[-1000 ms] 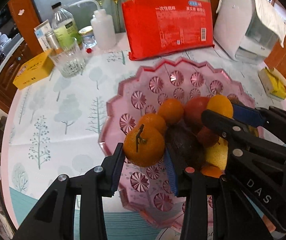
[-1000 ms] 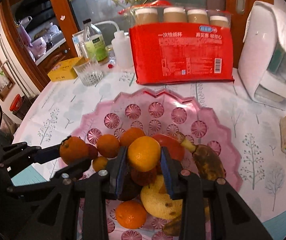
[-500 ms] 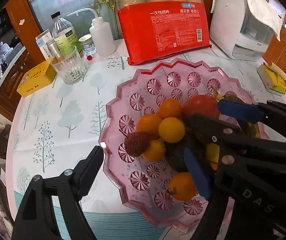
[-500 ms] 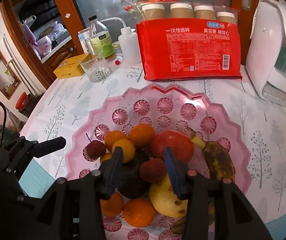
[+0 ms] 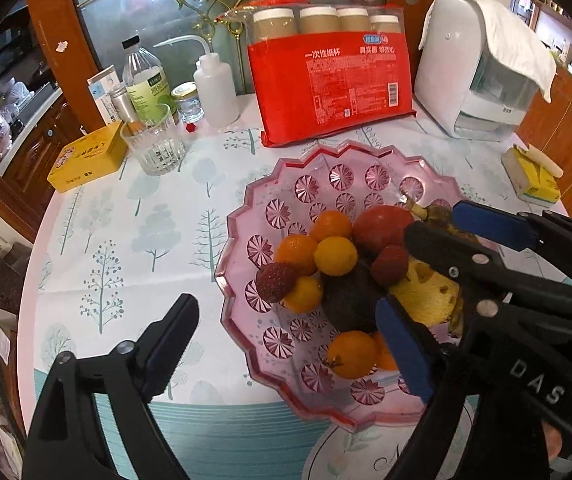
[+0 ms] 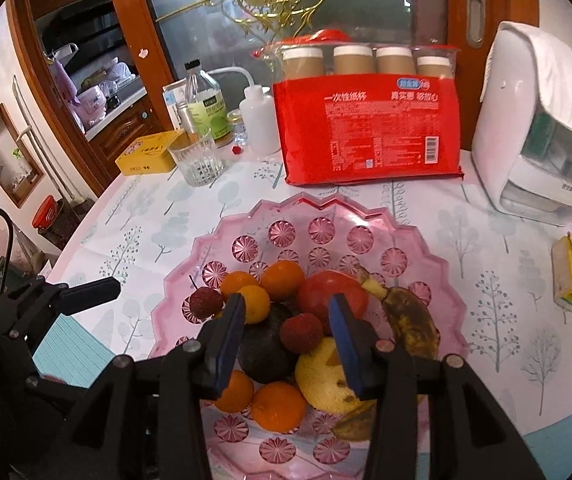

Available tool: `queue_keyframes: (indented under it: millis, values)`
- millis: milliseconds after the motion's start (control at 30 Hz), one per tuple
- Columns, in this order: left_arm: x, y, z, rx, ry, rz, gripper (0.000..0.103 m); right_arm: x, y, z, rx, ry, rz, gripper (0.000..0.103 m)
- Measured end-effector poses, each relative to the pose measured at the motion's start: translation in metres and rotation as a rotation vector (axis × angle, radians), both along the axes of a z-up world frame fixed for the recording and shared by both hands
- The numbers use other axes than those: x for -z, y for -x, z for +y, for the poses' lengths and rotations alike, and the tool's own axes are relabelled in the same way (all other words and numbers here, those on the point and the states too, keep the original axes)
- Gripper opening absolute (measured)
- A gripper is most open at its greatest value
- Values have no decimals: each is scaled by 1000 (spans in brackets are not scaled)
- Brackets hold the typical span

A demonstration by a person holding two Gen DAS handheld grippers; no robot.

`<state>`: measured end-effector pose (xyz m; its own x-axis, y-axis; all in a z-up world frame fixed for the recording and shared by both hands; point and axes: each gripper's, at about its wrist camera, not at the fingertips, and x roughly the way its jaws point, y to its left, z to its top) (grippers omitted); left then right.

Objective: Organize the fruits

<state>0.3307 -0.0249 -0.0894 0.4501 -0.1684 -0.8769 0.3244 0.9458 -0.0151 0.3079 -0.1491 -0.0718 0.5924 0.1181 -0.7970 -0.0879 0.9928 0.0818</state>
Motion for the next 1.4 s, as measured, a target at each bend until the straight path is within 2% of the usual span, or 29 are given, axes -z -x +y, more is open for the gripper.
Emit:
queue_keyframes:
  millis: [267, 433, 567, 767, 1033, 1233, 1400]
  values:
    - [-19, 25, 6, -15, -8, -42, 101, -16, 22, -8, 32, -13, -25, 44]
    - [-24, 44, 12, -32, -6, -46, 101, -18, 45, -10, 52, -13, -32, 51]
    - [-24, 68, 16, -42, -12, -43, 101, -16, 67, -14, 71, -25, -32, 51]
    - [-25, 110, 22, -55, -24, -49, 101, -9, 113, -19, 102, -50, -16, 51]
    - [-37, 177, 28, -75, -7, -58, 101, -5, 183, -17, 109, -34, 3, 51]
    - [-57, 230, 29, -63, -17, -85, 101, -17, 233, -13, 86, -38, 21, 51]
    - [-76, 265, 32, -64, -31, -110, 101, -38, 268, -10, 71, -49, 25, 51]
